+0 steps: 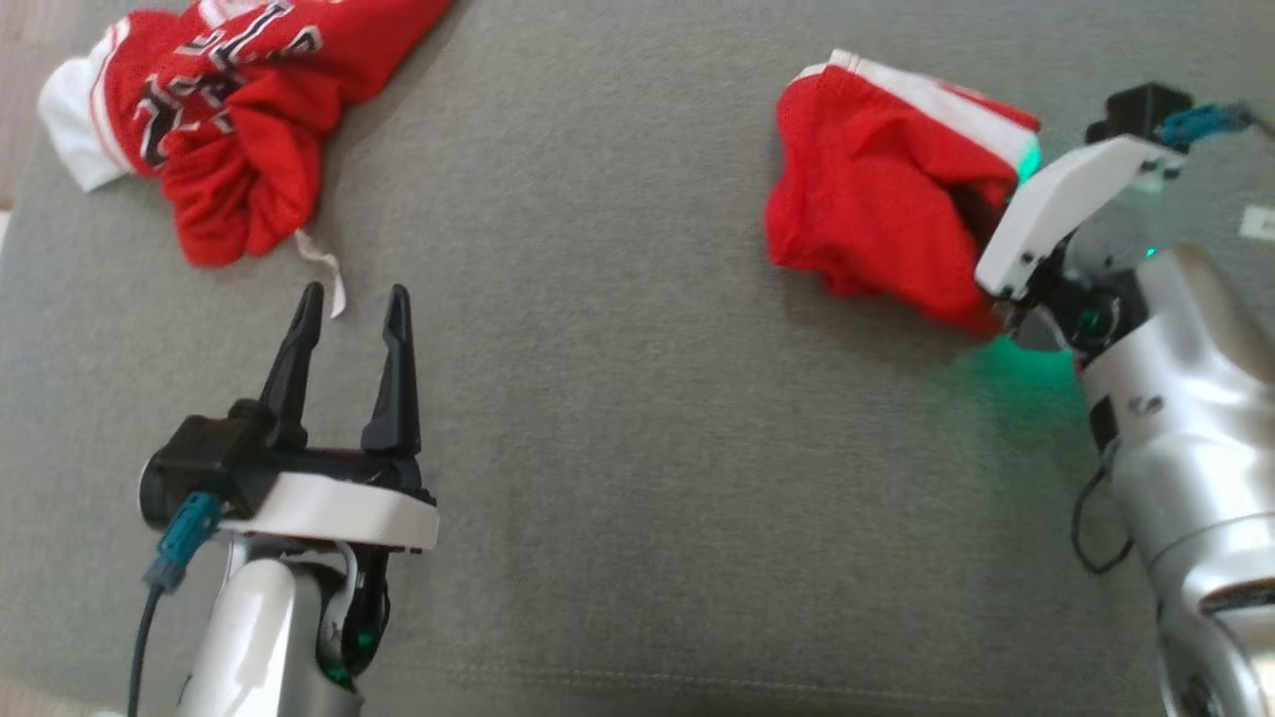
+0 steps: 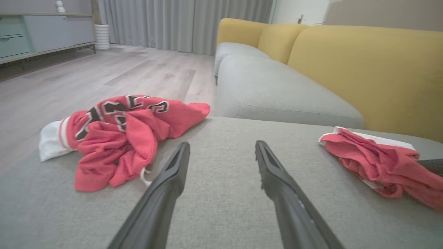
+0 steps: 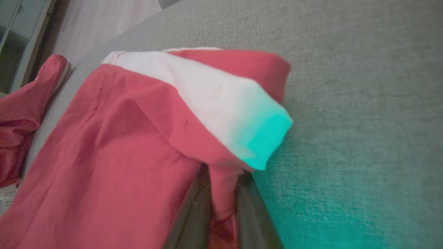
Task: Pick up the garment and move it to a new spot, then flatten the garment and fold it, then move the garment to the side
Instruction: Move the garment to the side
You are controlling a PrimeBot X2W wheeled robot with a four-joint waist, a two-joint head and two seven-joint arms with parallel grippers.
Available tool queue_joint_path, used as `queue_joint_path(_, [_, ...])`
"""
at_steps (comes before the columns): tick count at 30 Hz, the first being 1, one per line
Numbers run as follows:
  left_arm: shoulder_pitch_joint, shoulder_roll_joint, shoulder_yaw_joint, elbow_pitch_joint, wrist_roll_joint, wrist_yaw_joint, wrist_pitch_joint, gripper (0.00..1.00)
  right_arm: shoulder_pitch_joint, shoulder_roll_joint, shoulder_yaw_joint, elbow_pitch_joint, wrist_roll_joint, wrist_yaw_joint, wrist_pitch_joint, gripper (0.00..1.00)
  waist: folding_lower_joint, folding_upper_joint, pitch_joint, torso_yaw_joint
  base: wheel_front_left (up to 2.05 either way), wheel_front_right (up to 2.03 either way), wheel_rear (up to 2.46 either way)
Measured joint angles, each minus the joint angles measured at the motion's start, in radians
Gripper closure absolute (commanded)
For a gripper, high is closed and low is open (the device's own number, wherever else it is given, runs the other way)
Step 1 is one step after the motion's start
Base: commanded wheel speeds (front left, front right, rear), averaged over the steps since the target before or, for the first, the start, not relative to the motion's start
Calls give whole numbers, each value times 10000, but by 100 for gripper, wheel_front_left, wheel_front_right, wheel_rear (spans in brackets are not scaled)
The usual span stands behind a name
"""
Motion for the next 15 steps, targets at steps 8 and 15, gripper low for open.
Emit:
queue_joint_path(8, [29, 10, -192, 100, 130, -431, 0, 0, 316, -77, 1076, -351, 341, 0, -1116, 100, -2, 0, -562, -1247, 0, 0, 0])
queue_joint_path(15, [6, 33, -669, 579, 161, -656, 0, 0, 342, -107, 1833, -506, 897, 0, -1325, 100, -2, 0, -839, -2735, 0, 0, 0])
